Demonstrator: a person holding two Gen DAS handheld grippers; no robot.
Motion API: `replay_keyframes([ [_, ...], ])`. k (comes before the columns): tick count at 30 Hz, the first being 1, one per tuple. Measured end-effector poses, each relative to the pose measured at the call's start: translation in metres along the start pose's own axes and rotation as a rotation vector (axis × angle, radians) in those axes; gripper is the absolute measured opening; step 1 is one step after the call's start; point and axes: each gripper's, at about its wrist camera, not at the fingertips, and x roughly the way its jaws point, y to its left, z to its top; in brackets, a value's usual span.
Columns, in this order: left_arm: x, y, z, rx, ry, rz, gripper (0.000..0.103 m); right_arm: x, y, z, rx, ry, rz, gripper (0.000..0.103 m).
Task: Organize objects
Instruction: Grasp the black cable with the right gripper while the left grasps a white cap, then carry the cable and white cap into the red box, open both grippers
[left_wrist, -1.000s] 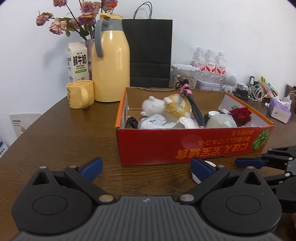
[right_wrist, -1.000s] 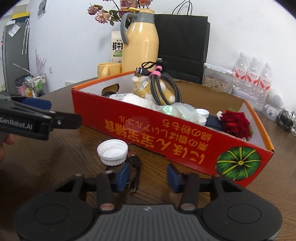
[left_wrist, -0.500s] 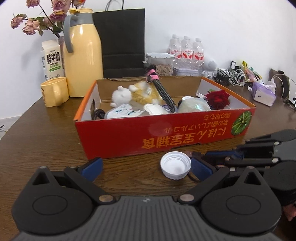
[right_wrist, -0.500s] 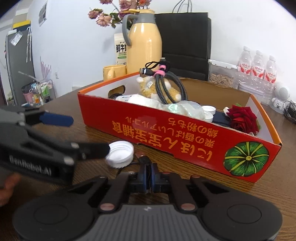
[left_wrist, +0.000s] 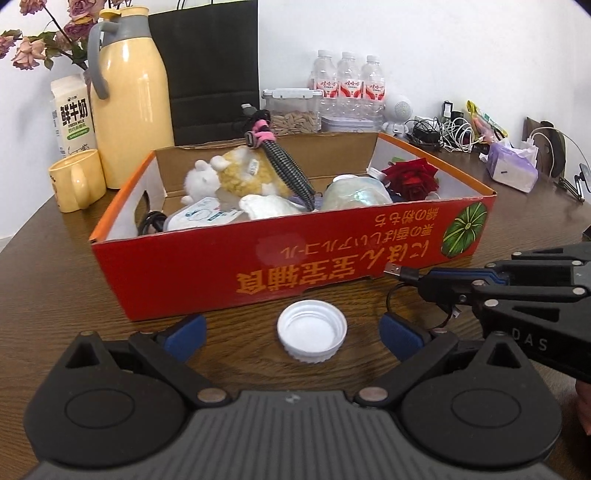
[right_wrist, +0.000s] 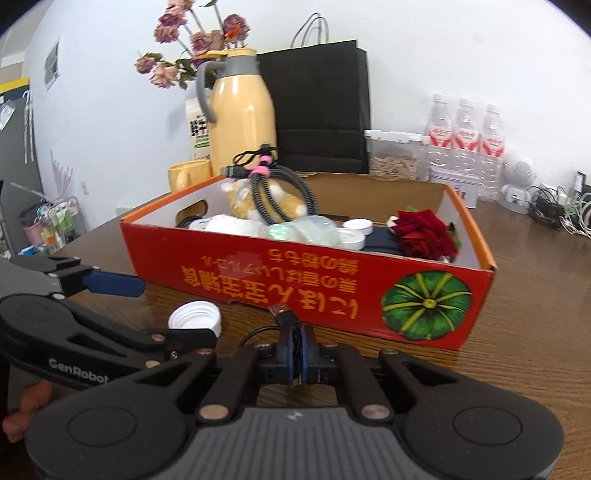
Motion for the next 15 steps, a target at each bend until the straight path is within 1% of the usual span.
replay_keyframes([
  [1, 0.0010, -0.0020, 0.0002, 0.002, 0.000, 0.005, 0.095, -0.0011, -0.0021, -0.0004, 0.005, -0.003, -0.001, 0.004],
  [3, 0.0040, -0.0065, 0.0006, 0.013, 0.007, 0.006, 0.083, -0.0020, -0.0051, -0.0010, 0.014, -0.005, -0.005, 0.004],
  [4, 0.0057, -0.0083, 0.0007, 0.014, 0.011, 0.004, 0.079, -0.0024, -0.0062, -0.0014, 0.018, -0.006, -0.007, 0.004],
  [5, 0.0072, -0.0096, 0.0009, 0.014, 0.016, 0.001, 0.073, -0.0027, -0.0070, -0.0016, 0.020, -0.008, -0.008, 0.004],
  [7, 0.0093, -0.0111, 0.0007, 0.009, 0.021, 0.001, 0.066, -0.0032, -0.0071, -0.0020, 0.020, -0.011, -0.009, 0.004],
  [9, 0.0106, -0.0107, 0.0005, 0.001, 0.027, -0.003, 0.046, -0.0034, -0.0066, -0.0023, 0.018, -0.014, -0.008, 0.004],
  [10, 0.0103, -0.0105, 0.0002, -0.003, 0.022, 0.000, 0.043, -0.0037, -0.0065, -0.0024, 0.017, -0.015, -0.007, 0.004],
  [11, 0.0097, -0.0098, 0.0002, -0.008, 0.020, 0.001, 0.042, -0.0040, -0.0062, -0.0024, 0.017, -0.017, -0.006, 0.004],
  [15, 0.0066, -0.0091, -0.0003, -0.013, 0.005, -0.001, 0.042, -0.0063, -0.0044, -0.0029, 0.008, -0.029, 0.002, 0.004],
])
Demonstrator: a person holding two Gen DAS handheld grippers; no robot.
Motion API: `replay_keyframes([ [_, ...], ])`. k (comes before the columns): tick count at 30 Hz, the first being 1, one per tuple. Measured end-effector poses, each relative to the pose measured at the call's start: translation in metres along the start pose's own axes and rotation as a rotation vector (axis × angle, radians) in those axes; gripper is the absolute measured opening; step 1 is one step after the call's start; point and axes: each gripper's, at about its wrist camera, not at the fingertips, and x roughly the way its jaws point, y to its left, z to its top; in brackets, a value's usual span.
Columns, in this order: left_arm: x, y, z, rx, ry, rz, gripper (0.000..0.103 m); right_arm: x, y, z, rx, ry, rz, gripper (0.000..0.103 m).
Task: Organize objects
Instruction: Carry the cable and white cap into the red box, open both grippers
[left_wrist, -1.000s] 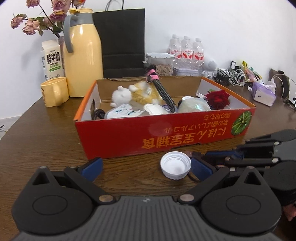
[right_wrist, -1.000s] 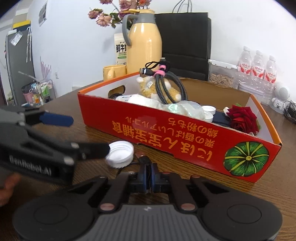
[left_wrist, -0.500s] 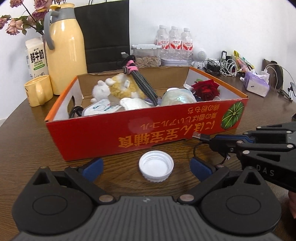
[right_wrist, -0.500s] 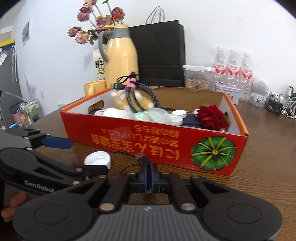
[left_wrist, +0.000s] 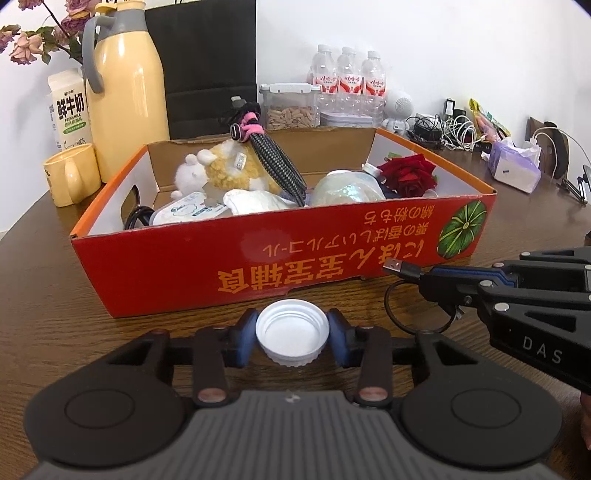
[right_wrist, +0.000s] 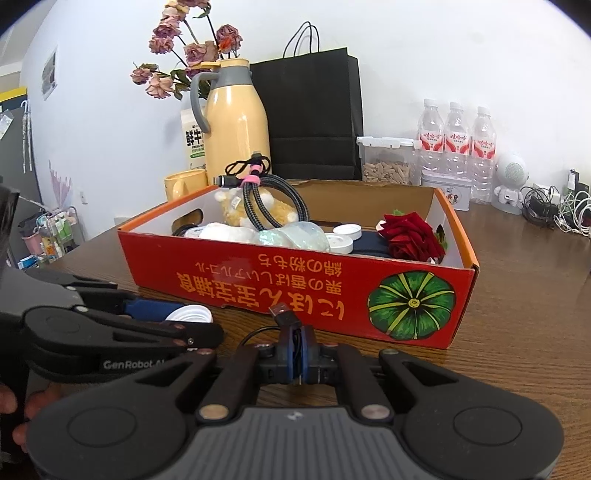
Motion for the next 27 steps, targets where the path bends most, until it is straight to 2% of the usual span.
replay_keyframes([
  [9, -0.023, 0.001, 0.005, 0.005, -0.078, -0.015, 0.042, -0.013, 0.004, -0.001, -0.018, -0.053, 0.003, 0.004],
  [16, -0.043, 0.014, 0.026, -0.013, -0.172, -0.012, 0.042, -0.034, 0.009, 0.009, -0.037, -0.152, -0.003, 0.004],
  [22, -0.049, 0.029, 0.052, -0.034, -0.247, 0.032, 0.042, -0.038, 0.009, 0.038, -0.067, -0.221, -0.021, 0.004],
  [27, -0.040, 0.043, 0.073, -0.072, -0.282, 0.067, 0.042, -0.023, 0.000, 0.067, -0.068, -0.264, -0.049, 0.004],
])
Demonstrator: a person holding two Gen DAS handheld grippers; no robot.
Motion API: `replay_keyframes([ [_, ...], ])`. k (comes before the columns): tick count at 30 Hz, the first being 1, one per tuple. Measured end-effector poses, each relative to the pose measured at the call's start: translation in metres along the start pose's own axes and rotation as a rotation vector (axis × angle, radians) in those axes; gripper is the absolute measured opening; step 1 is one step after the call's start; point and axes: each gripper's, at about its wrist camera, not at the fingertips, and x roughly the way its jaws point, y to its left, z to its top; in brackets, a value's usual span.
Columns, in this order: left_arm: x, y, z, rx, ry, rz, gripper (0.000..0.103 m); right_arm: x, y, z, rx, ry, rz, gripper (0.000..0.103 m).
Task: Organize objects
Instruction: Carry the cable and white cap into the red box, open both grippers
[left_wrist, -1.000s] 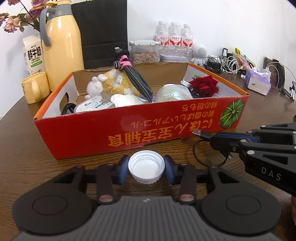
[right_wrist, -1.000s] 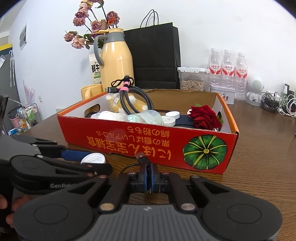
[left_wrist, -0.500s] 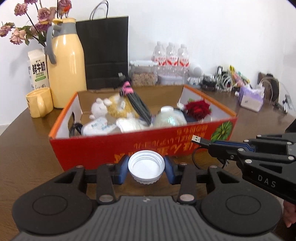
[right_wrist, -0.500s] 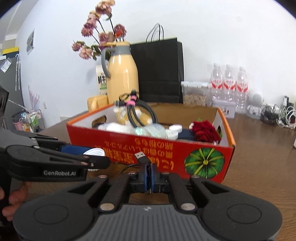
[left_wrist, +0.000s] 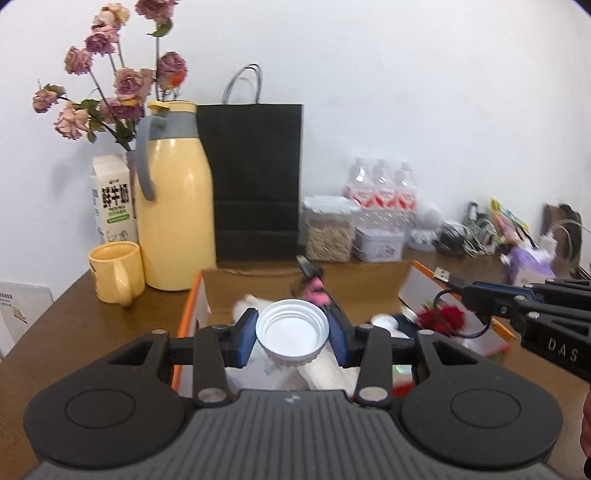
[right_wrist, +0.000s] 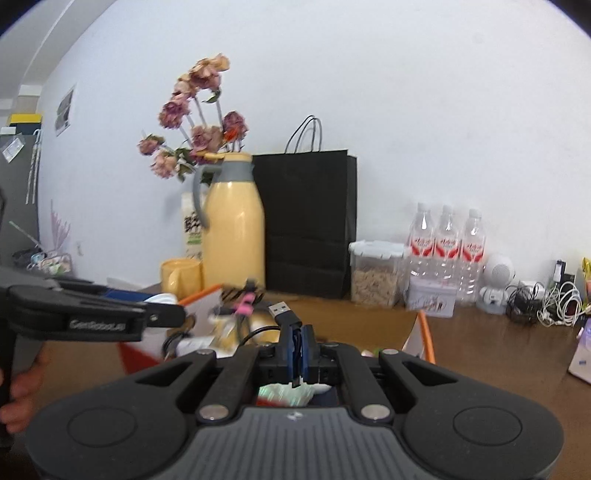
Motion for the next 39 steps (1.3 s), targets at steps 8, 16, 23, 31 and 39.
replay_keyframes([
  [8, 0.043, 0.019, 0.017, -0.090, -0.012, 0.084, 0.042, 0.066, -0.020, 0.026, 0.021, 0.016, -0.073, 0.004],
  [16, 0.079, 0.032, 0.019, -0.127, 0.034, 0.110, 0.041, 0.130, -0.037, 0.010, 0.057, 0.130, -0.140, 0.004],
  [23, 0.080, 0.033, 0.013, -0.124, 0.029, 0.107, 0.068, 0.139, -0.042, -0.004, 0.069, 0.189, -0.155, 0.005],
  [31, 0.057, 0.033, 0.016, -0.118, -0.066, 0.130, 0.103, 0.122, -0.038, -0.004, 0.054, 0.131, -0.215, 0.085],
  [39, 0.044, 0.026, 0.021, -0.102, -0.078, 0.123, 0.103, 0.101, -0.035, 0.004, 0.060, 0.068, -0.214, 0.103],
])
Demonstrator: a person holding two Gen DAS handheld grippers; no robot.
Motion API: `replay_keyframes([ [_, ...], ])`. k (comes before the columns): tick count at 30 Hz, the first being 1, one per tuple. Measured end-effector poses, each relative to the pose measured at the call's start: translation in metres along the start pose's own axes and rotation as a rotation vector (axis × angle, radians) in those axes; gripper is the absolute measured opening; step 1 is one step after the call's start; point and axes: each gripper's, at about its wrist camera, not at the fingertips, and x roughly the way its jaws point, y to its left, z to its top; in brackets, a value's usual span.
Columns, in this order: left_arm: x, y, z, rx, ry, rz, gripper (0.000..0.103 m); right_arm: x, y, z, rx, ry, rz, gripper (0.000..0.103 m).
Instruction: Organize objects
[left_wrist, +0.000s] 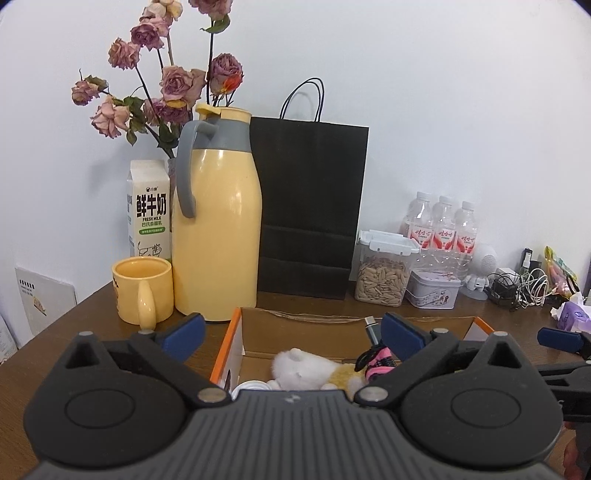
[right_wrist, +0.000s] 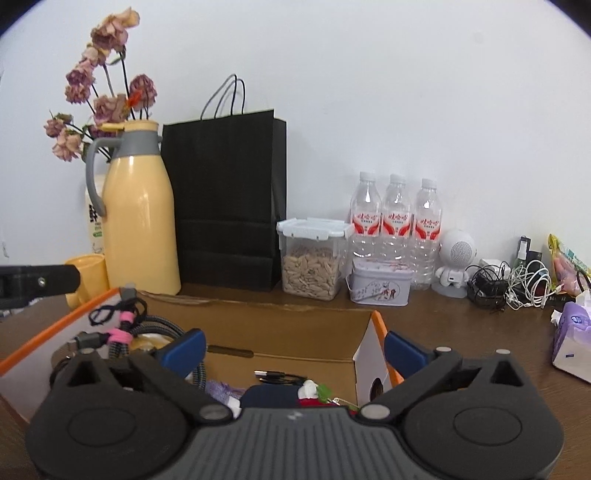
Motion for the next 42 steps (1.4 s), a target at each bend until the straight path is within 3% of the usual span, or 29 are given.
replay_keyframes([
  [13, -0.075, -0.007, 0.000, 0.084, 0.008, -0.033, 0.103, -0.083, 0.005, 0.006, -0.004, -0.037, 0.034, 0.103],
  [25, -0.145, 0.000, -0.042, 0.115, 0.151, -0.031, 0.103, -0.165, 0.018, -0.024, 0.009, 0.080, 0.069, 0.103],
  [31, -0.164, 0.007, -0.064, 0.105, 0.218, -0.029, 0.103, -0.185, 0.025, -0.044, 0.023, 0.138, 0.058, 0.103],
  [42, -0.178, 0.011, -0.076, 0.076, 0.245, -0.044, 0.103, -0.195, 0.030, -0.056, 0.034, 0.178, 0.061, 0.103],
])
